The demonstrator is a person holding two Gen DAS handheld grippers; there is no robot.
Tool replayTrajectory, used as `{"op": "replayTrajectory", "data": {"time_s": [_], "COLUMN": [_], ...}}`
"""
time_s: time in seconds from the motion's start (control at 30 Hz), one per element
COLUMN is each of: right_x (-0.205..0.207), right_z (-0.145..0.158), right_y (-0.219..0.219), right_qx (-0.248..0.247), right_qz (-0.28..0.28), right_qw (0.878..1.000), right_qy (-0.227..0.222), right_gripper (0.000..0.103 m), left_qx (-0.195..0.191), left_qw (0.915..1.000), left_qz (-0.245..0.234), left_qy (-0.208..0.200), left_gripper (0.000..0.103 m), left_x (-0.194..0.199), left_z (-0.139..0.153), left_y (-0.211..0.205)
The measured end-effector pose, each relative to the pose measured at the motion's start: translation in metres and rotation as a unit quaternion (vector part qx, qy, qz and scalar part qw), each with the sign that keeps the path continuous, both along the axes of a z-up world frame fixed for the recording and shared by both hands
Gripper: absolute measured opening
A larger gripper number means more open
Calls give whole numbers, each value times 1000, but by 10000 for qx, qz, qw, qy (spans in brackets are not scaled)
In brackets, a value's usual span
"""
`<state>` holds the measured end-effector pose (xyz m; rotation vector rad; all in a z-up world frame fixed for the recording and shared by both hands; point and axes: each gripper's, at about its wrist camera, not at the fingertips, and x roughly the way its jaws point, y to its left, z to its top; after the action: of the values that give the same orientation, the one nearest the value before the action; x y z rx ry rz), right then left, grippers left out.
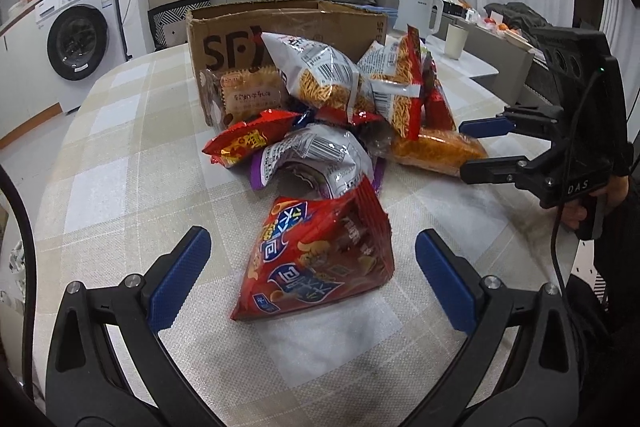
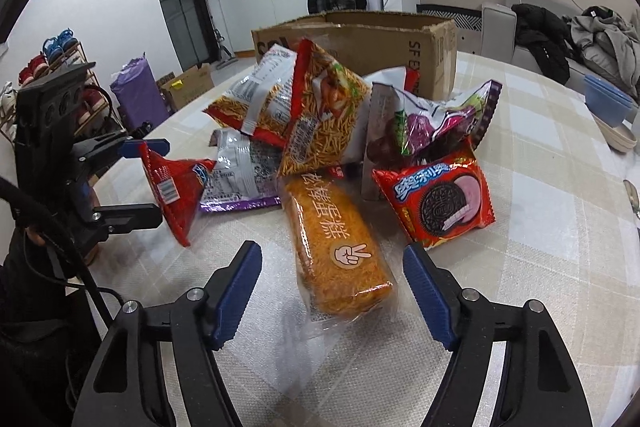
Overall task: Organize snacks
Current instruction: 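Grasp the orange sponge-cake bag with the right tool while the left tool grasps the red chip bag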
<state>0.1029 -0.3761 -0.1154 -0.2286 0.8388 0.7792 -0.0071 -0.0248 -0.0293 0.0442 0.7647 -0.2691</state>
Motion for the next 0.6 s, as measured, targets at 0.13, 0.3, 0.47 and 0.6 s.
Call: {"op": "replayTrajectory", "data": {"time_s": [0.13, 0.3, 0.47, 0.6], "right_x": [-2, -4, -2, 0], "right_z": [-2, -3, -6, -6], "right_y": [10, 18, 24, 23], "right_qx": [-96, -87, -230, -181], "right_qz": [170, 234, 105, 62], "right_qw": [9998, 9997, 9996, 9998], "right_qy": [23, 86, 102, 77], "right_gripper": [70, 65, 52, 41], "left_qx": [1, -9, -114, -184], "left_qw": [9999, 9996, 9991, 9980], "left_qz": [-49, -71, -34, -63], "left_qy": [104, 262, 407, 594], "left_gripper": [102, 102, 101, 101], "left_x": [2, 7, 13, 18], "left_z": [-4, -9, -12, -16], "left_y": [-1, -2, 1, 1]}}
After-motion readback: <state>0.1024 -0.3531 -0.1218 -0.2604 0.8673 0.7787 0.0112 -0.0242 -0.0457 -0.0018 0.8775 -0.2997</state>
